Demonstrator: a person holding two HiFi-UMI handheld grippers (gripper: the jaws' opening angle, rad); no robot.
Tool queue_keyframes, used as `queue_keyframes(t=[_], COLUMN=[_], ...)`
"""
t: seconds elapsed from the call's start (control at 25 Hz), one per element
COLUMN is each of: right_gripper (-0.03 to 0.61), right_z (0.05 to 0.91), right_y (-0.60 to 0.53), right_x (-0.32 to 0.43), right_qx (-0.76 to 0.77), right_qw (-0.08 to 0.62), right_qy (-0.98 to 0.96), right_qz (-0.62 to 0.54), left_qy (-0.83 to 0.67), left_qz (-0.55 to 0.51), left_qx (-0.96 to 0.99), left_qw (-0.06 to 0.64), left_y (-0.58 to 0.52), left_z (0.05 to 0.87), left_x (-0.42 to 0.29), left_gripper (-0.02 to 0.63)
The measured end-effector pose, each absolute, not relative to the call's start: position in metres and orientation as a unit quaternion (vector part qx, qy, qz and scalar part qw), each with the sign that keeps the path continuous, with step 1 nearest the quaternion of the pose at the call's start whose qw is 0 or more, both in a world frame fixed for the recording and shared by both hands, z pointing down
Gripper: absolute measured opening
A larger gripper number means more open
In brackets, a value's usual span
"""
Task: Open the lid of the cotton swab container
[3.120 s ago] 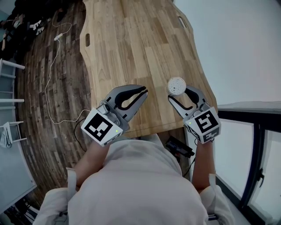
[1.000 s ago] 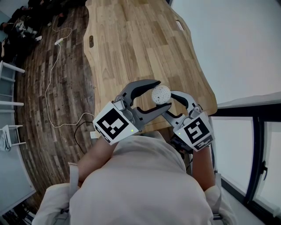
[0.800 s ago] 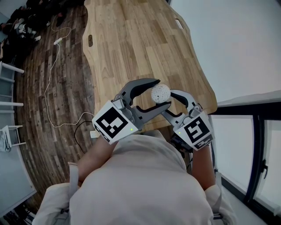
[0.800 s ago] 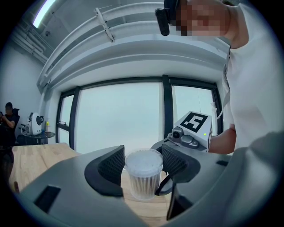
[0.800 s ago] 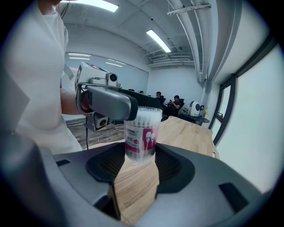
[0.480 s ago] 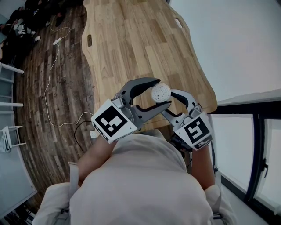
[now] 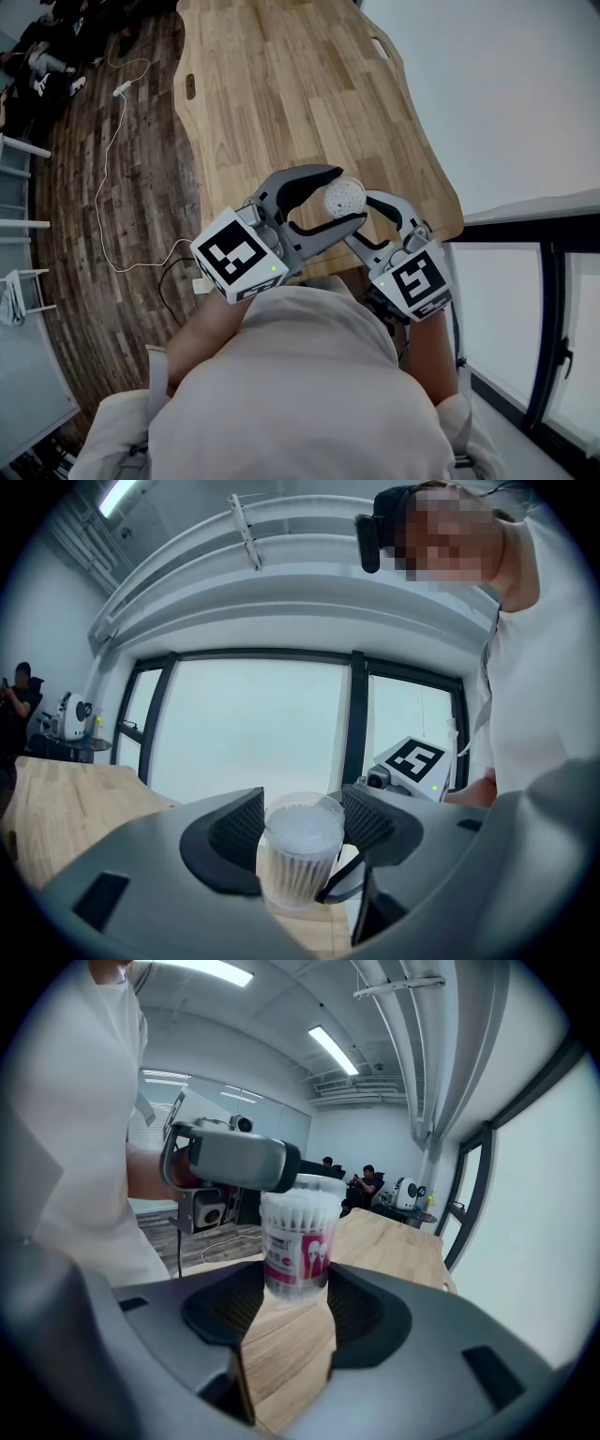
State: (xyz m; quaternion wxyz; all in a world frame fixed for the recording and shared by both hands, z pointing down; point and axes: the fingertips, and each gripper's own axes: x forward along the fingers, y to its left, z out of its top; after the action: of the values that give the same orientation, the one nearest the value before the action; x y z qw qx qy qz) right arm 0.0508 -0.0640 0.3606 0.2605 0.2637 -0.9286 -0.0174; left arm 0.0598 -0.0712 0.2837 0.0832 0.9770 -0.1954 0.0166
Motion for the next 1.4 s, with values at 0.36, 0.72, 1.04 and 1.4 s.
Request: queue_keyframes(t=[0.36,0.72,1.04,1.4], right_gripper=[0.225,0.225,0.225,0.225], right_z=[0.362,0.366,0.367,0.368], right_y=[-0.063,-0.06,-0.06,-0.06], right_x=[0.054,0.057,0.064,0.069], right_qx=[0.264,0.27,0.276,0.283], right_qw=[0.261,0.266,0.268,0.27], right_qy=[-0.928,-0.926,-0.923,-0.92], right_qz=[-0.012,-0.006,-0.002,0.001], left_qy=[-0.199,-0.204,-0.205,-0.208], left_qz=[0.024,0.052,0.051,0.049], left_qx=[0.978,0.978,0.976,0.975], left_qw=[0.057,-0.014,-0.045,-0.062], left_y=[-0.069,-0.065,-0.064,-0.066], left_z=[0.284,0.28,0.269,0.262], left_x=[0.064,0.066,0.065,0.063], left_gripper=[0.265,0.264,0.25,0.21])
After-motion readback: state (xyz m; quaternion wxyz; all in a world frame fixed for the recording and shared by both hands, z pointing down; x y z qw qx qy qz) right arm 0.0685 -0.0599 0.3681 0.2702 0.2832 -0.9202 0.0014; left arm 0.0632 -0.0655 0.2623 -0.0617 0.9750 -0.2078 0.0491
